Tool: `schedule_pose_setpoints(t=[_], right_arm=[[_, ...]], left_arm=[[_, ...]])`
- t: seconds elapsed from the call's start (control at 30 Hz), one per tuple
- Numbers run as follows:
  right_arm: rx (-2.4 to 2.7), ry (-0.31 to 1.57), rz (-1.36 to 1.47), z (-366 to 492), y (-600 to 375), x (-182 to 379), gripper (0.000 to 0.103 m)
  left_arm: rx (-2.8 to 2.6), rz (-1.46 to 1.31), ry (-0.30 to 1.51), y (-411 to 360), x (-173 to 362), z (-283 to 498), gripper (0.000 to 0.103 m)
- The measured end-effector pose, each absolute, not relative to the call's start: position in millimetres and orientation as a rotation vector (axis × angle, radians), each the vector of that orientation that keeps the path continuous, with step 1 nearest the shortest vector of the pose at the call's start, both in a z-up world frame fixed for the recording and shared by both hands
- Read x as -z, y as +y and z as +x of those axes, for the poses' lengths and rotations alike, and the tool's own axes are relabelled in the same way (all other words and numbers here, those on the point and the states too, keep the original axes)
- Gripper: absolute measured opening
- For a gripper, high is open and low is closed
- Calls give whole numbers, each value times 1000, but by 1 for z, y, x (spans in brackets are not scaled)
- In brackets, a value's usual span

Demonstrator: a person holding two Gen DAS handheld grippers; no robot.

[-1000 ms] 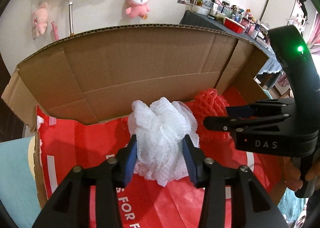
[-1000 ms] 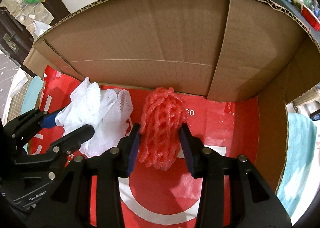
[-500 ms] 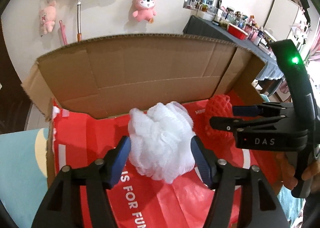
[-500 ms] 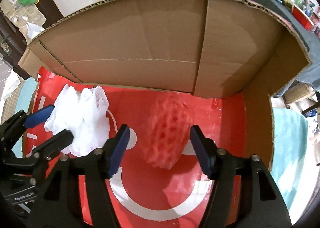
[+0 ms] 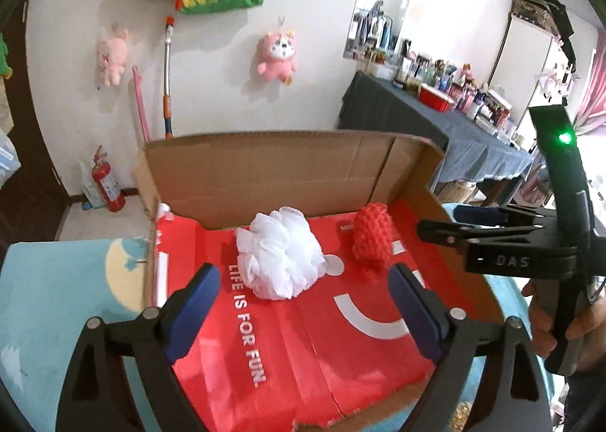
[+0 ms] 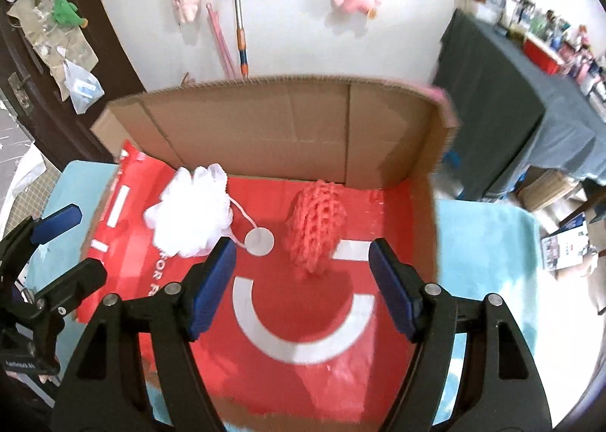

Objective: Organize soft objects
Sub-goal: 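Withdraw both tools from the box back toward the table items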

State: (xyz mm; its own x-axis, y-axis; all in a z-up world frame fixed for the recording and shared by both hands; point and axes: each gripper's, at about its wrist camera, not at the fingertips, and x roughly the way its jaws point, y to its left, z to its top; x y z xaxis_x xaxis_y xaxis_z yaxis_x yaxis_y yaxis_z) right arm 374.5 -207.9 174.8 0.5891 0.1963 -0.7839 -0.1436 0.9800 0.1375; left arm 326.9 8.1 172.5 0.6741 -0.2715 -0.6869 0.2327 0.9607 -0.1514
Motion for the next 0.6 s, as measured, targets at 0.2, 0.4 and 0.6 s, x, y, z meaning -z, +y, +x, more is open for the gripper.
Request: schedule_pose_setpoints(t=[0.2,0.4,0.6], right_arm=[[-188,823,41,320,-214,-212,79],[-194,700,52,250,-222,-241,88],[-186,617,102,184,-237,-252,88]], left_arm=[[268,-38,687,11,-210,277,101],[274,-56,589,14,-237,223,103],[290,-72,522,16,-244,171,103]])
